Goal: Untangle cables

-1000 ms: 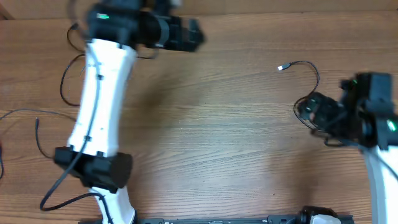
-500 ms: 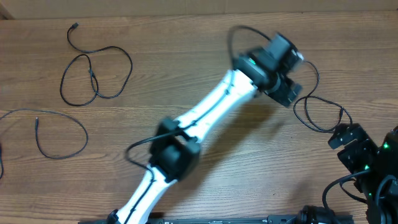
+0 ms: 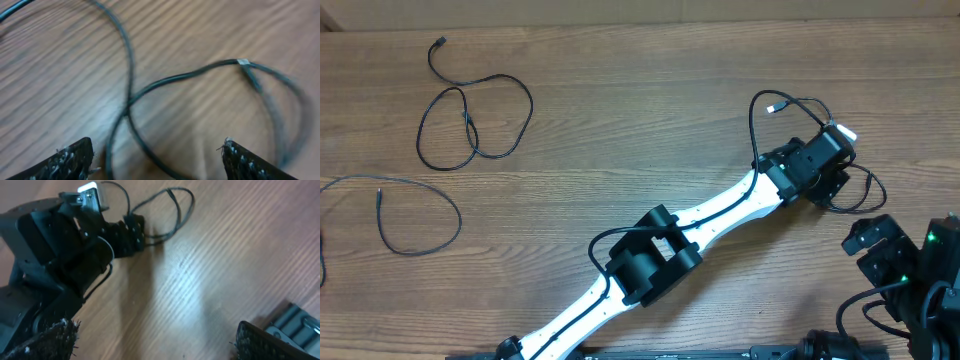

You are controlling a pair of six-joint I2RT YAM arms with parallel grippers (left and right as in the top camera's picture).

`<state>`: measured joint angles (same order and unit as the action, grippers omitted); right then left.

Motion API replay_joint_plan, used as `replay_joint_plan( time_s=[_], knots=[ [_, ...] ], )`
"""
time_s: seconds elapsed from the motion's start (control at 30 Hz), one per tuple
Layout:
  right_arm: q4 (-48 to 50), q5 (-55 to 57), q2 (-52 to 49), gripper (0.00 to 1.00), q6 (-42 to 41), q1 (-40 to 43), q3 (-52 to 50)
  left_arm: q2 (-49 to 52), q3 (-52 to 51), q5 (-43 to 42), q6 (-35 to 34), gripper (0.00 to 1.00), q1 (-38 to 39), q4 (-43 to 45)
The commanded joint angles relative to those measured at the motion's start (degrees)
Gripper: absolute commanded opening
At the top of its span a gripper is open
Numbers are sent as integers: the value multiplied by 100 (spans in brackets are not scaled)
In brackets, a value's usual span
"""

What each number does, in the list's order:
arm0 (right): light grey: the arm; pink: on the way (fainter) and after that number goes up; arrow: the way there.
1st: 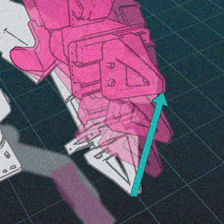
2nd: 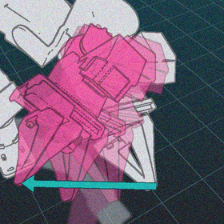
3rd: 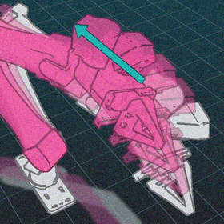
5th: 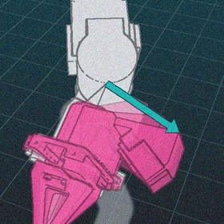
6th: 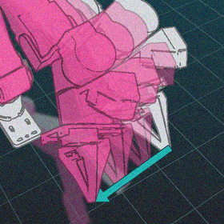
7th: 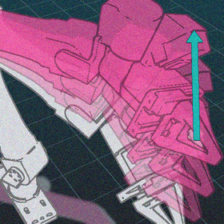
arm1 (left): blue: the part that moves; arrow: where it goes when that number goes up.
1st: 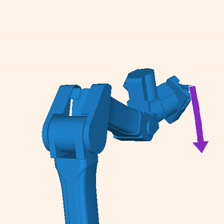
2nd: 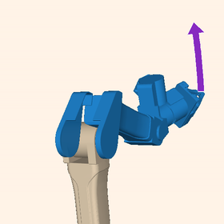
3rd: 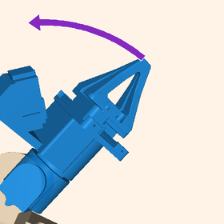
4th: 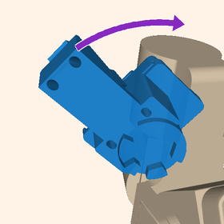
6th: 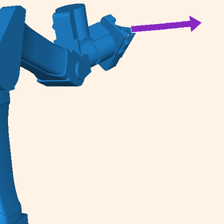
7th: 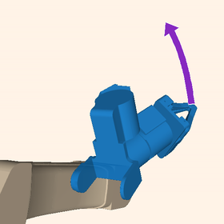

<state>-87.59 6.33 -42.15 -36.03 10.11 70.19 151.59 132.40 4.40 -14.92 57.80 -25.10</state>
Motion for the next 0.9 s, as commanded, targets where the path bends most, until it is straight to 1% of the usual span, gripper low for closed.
replay_joint_plan(
  time_s=[0.0, 0.03, 0.07, 0.1, 0.17, 0.2, 0.23, 0.3, 0.33, 0.37, 0.47, 0.5, 0.7, 0.87],
  knots=[
    [-142, 2, 4, 100, -39, 24, 63, 531, 33, 1123, -199, 87, 94, -61],
    [-177, 2, 4, 100, -39, 24, 63, 579, 33, 1121, -186, 89, 94, -90],
    [-201, 2, 4, 100, -39, 24, 63, 640, 33, 1121, -186, 89, 94, -101],
    [-212, 2, 4, 100, -39, 24, 63, 664, 33, 1121, -186, 85, 94, -181],
    [-210, 2, 4, 100, -42, 24, 63, 675, 33, 1130, -181, 71, 87, -365],
    [-205, 2, 4, 100, -42, 24, 63, 675, 35, 1130, -166, 52, 79, -551],
    [-173, 4, 4, 100, -42, 24, 63, 662, 42, 1130, -76, 38, 57, -772],
    [-122, 4, 4, 100, -39, 24, 63, 623, 42, 1130, -31, 22, -2, -1123],
    [-87, 2, 4, 100, -42, 24, 63, 608, 46, 1126, -37, 10, -50, -1316],
    [-57, 4, 4, 100, -42, 24, 63, 544, 52, 1123, -74, 4, -129, -1622],
    [-33, 2, 4, 100, -42, 24, 63, 273, 52, 1123, -520, 4, -581, -2651],
    [-33, 2, 4, 100, -42, 24, 63, 203, 52, 1119, -577, 4, -706, -2846],
    [9, -2, 4, 100, -44, 24, 63, -584, 52, 1126, -595, 4, -1969, -4341],
    [181, -402, 4, 100, -44, 24, 63, -831, 52, 1285, -656, 5, -2935, -5423]
  ],
)
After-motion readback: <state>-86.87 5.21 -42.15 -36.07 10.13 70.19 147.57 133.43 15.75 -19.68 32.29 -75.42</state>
